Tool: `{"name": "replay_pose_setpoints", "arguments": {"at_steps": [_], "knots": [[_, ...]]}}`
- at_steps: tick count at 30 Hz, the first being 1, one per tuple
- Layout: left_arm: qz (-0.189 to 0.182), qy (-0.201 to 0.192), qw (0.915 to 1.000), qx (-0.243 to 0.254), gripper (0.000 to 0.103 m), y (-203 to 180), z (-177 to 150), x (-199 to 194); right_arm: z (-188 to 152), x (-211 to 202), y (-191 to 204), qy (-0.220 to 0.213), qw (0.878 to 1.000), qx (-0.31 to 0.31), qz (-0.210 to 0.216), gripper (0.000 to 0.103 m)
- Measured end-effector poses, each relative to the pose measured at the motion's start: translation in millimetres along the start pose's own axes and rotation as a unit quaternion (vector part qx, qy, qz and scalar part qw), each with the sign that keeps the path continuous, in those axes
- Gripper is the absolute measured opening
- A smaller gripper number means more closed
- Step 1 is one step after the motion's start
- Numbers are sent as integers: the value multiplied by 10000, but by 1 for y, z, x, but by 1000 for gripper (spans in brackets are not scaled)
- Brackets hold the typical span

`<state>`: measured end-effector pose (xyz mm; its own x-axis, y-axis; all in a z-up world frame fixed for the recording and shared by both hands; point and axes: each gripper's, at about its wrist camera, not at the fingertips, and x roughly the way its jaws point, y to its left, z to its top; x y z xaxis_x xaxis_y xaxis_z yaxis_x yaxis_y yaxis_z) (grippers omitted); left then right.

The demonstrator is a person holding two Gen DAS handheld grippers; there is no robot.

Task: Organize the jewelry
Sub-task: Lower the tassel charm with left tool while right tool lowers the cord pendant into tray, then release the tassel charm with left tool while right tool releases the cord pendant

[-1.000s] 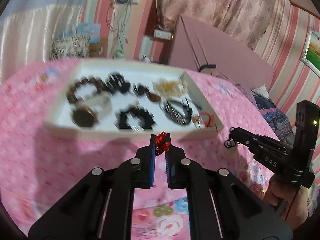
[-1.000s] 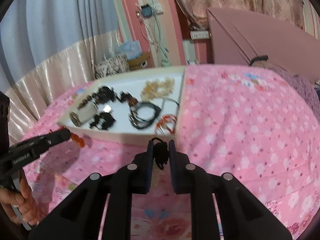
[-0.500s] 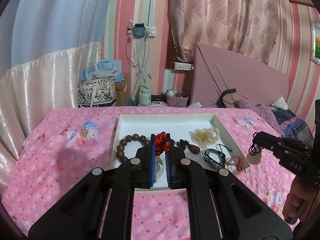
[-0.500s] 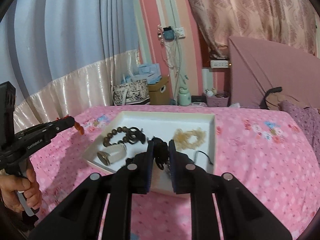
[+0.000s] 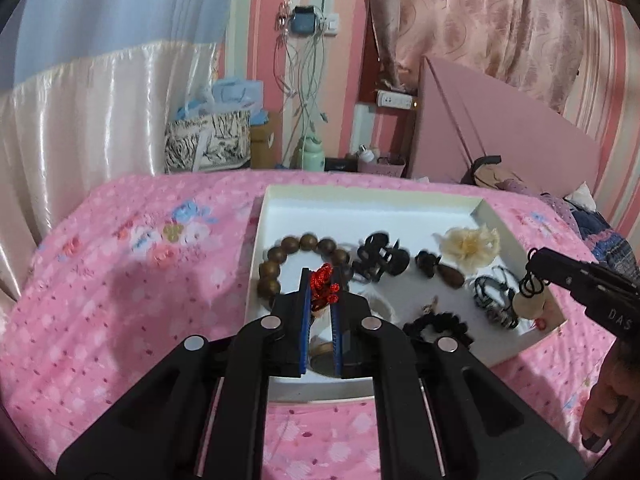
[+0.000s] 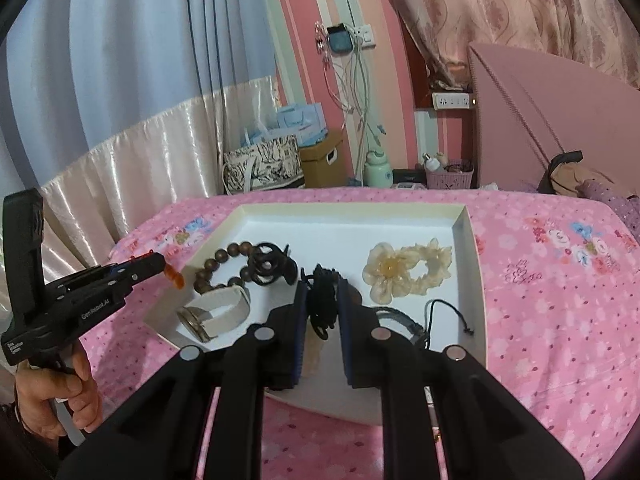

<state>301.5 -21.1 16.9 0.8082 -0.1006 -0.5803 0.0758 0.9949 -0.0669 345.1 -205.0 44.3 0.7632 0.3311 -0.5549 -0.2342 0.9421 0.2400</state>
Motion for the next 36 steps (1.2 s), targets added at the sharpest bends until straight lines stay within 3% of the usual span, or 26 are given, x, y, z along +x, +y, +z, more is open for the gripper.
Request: {"name": "replay_pose_setpoints", "arguments": {"at_steps": [8, 14, 19, 28, 36], "knots": [[-142, 76, 9995, 265, 6, -18, 9, 11, -1, 20, -2, 219, 9998, -40, 6, 15], [-14, 110, 9991, 421, 6, -27, 51, 30, 41, 25, -2, 85, 9999, -74, 27, 15], [143, 328, 9984, 426, 6, -32, 70, 68, 67, 56, -6, 215, 9997, -54, -89, 15], [52, 964, 9949, 303, 6, -38, 83, 129, 75, 118, -13, 930, 9951, -88, -331, 15], [179, 1371, 9885, 615, 7, -42, 78, 155, 75, 151, -19, 1451, 9879, -222, -501, 15]]}}
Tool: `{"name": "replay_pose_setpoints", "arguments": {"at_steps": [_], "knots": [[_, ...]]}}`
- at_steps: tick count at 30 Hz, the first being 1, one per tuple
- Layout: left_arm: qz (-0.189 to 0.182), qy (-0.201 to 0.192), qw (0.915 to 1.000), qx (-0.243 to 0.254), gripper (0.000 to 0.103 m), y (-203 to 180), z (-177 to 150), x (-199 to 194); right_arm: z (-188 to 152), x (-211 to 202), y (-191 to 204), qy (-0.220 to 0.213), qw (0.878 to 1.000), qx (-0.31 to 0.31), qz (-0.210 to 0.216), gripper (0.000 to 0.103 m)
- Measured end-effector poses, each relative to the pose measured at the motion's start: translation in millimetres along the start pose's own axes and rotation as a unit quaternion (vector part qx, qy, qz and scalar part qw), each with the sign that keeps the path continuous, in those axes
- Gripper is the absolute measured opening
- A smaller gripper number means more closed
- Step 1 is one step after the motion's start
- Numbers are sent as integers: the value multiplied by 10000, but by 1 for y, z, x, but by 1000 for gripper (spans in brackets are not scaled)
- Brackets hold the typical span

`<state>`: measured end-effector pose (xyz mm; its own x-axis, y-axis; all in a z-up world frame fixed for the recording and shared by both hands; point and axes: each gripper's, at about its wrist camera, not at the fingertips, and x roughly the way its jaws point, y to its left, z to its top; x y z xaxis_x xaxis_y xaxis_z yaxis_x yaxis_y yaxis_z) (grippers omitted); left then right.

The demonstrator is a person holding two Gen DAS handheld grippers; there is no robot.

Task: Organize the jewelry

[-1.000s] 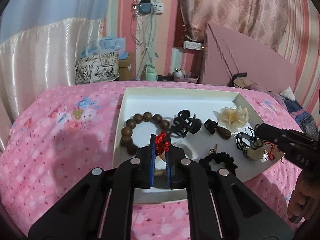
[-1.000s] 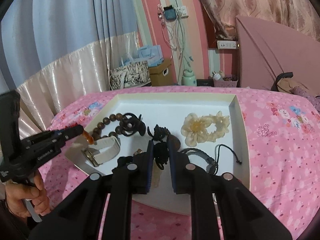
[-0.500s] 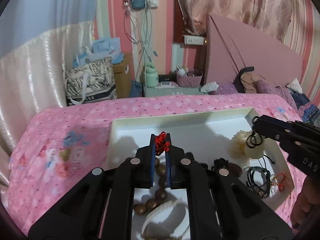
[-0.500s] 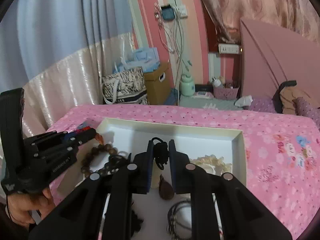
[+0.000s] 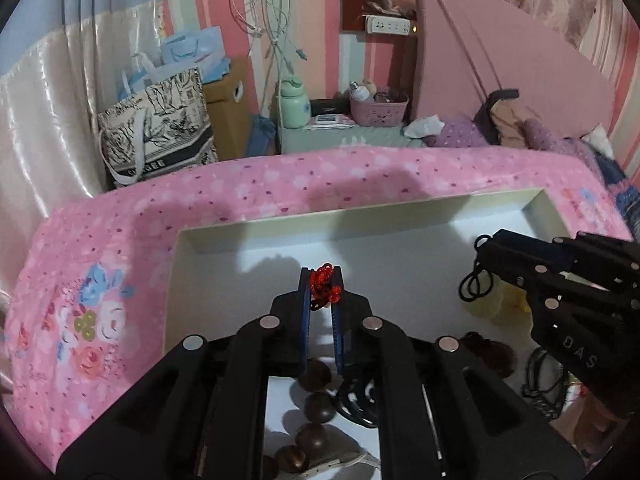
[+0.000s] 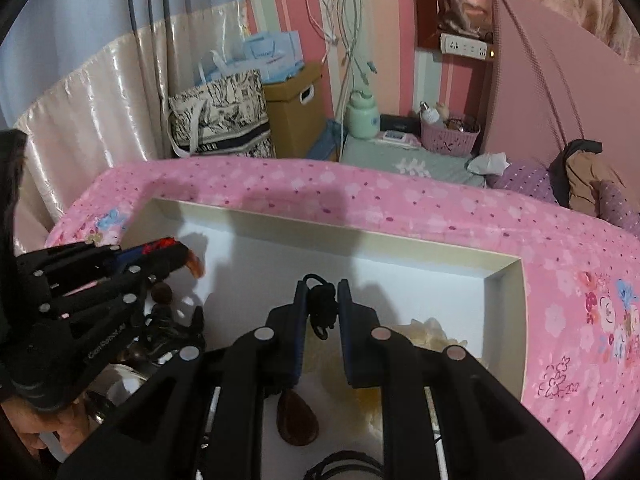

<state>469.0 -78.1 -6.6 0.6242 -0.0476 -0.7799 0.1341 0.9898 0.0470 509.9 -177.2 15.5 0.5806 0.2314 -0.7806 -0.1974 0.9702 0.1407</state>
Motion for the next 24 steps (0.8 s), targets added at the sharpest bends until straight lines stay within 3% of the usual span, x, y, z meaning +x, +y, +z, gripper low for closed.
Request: {"name": "replay_pose_setpoints", "arguments": {"at_steps": [3, 5, 7, 8, 9, 16, 19, 24], "knots": [[8, 33, 10000, 21, 10, -1, 0, 1, -1, 5, 1, 93, 10000, 1, -14, 18], [83, 43, 10000, 28, 25, -1, -1, 1, -1, 4, -1, 51, 10000, 37, -37, 18], [75, -39, 9999, -66, 47, 5, 0, -2, 0, -2, -1, -51, 10000, 68, -43, 22], [46, -73, 9999, -105, 54, 6, 1, -5, 1, -6, -1, -109, 9999, 69, -66, 36], [37, -116, 9998, -138, 66, 8, 2, -8, 3, -11, -2, -198, 9997, 91, -78, 41], [-77, -632, 9966, -525, 69, 41, -14, -65, -15, -90, -15, -1149, 9931, 229, 47, 42], [50, -967, 9926, -732, 70, 60, -47, -99, -41, -119, -21, -1392, 9900, 245, -26, 42], [370, -1170, 9895, -767, 75, 75, -101, -131, -100, -152, -34, -1526, 9868, 544, -22, 47]]}}
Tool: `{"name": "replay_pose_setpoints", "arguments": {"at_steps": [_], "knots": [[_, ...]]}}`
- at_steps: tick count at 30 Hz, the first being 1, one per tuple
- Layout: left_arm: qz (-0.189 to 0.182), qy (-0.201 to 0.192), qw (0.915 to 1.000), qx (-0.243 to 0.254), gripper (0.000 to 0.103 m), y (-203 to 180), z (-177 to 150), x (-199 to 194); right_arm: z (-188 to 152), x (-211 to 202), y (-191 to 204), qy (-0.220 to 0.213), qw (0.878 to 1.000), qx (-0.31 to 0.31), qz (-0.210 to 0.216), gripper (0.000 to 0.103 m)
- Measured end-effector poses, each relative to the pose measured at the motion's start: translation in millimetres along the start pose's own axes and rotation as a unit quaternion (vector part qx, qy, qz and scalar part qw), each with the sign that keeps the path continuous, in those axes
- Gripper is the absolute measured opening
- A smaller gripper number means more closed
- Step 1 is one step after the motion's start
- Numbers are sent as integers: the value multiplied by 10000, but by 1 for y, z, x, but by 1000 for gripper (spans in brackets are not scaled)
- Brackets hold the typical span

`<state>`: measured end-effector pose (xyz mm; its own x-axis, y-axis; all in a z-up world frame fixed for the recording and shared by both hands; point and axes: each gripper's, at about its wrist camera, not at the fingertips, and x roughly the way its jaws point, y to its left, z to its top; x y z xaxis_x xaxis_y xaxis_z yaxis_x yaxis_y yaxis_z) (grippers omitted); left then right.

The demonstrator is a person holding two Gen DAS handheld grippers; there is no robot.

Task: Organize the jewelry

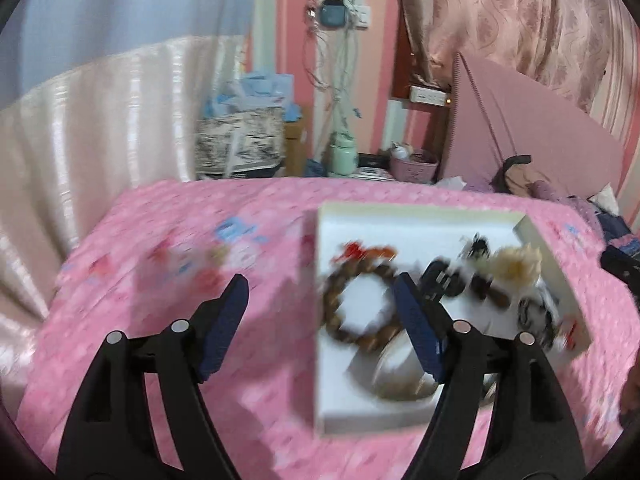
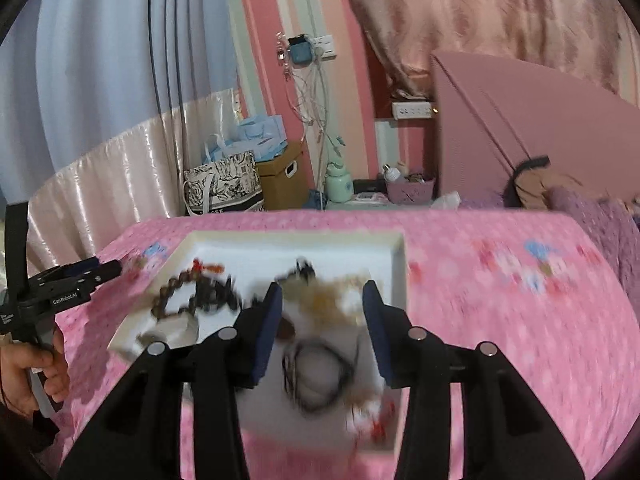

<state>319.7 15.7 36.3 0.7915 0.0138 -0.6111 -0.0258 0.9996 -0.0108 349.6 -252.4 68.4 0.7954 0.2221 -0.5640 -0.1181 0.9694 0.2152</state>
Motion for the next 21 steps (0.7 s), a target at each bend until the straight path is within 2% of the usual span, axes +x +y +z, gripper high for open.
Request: {"name": "replay_pose_setpoints", "arguments": {"at_steps": [2, 5, 10, 13, 16, 19, 21], "knots": [[57, -124, 9999, -34, 75, 7, -22, -19, -19, -17, -5, -36, 10000, 86, 13, 48], [-54, -348, 9993, -98, 78, 16, -53, -49, -46, -41, -13, -107, 9997, 153, -142, 50], [211, -737, 9970, 125, 80, 23, -93, -98, -83, -76, -15, -173, 9990, 75, -415, 53], [147, -996, 9948, 147, 86, 25, -110, -128, -105, -90, -9, -125, 9980, -109, -617, 61], [295, -1366, 9900, 193, 100, 27, -123, -154, -121, -104, -3, -148, 9983, -122, -551, 64], [237, -1417, 9895, 153, 100, 22, -135, -166, -130, -115, 14, -214, 9981, -222, -525, 77], [245, -1455, 9889, 151, 100, 18, -141, -168, -135, -120, 28, -372, 9971, -343, -574, 78]]}}
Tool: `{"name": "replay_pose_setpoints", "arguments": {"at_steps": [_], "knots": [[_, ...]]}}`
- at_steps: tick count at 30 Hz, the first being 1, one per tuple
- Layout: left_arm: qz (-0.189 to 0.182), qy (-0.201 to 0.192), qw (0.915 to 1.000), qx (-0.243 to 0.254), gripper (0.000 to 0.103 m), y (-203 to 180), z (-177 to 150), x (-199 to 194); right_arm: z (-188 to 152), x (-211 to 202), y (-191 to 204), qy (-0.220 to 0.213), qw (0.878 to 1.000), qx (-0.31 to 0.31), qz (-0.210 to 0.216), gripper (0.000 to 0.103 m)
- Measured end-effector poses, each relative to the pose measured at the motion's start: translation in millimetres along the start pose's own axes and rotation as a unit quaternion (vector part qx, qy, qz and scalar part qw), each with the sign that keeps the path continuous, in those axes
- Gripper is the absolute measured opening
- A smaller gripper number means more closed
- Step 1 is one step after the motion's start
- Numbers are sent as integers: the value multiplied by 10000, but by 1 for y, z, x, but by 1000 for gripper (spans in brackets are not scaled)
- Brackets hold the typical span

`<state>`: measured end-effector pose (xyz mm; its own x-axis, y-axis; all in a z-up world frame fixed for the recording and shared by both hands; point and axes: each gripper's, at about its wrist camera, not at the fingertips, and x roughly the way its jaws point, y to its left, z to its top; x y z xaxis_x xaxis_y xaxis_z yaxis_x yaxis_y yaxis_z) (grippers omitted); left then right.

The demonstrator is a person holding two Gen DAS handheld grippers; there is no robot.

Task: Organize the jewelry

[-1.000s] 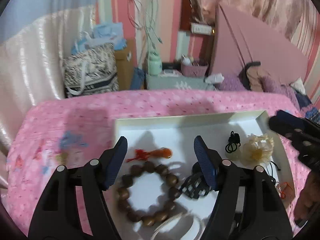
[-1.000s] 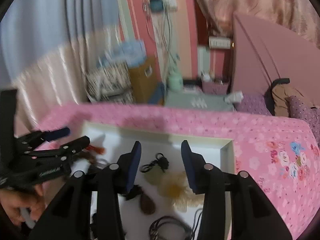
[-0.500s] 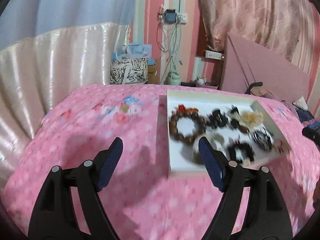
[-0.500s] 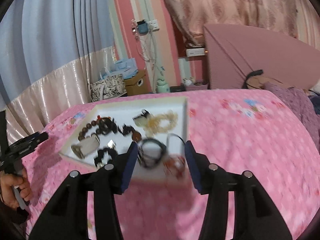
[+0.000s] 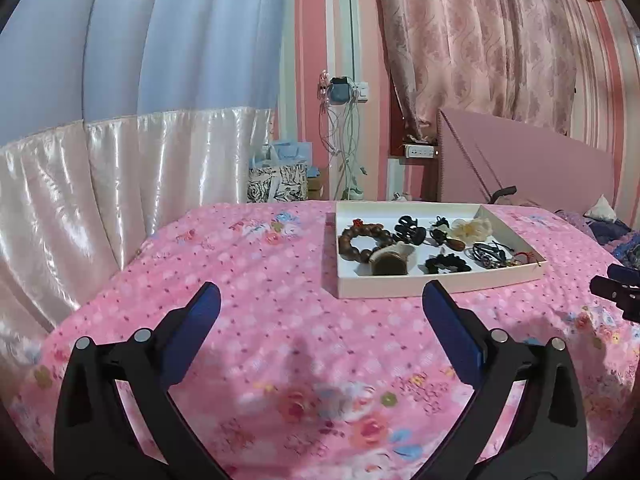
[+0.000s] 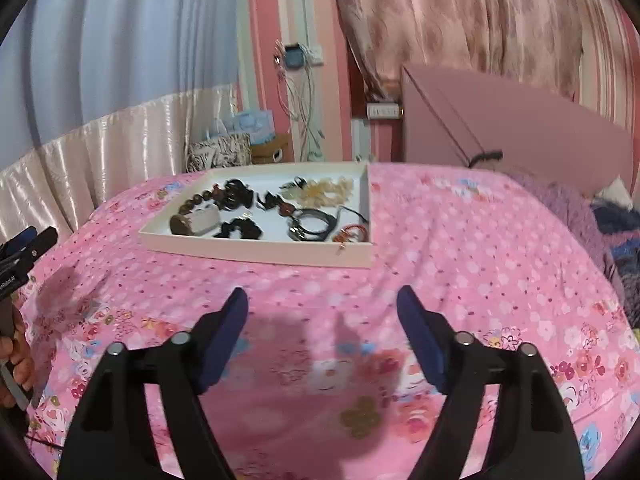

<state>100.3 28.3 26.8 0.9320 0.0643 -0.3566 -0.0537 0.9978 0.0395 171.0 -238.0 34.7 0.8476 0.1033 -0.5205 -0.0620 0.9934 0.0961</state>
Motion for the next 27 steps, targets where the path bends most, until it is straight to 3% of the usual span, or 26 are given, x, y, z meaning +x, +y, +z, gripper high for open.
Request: {"name": "replay_pose_setpoints", "arguments": {"at_steps": [11, 27], "knots": [[-76, 198, 9997, -98, 100, -1, -20, 8, -13, -1, 24, -382, 9984, 13, -420, 81], [-82, 186, 9995, 262, 100, -21, -24, 14, -19, -3, 28, -441, 9972, -155, -579, 89]]}}
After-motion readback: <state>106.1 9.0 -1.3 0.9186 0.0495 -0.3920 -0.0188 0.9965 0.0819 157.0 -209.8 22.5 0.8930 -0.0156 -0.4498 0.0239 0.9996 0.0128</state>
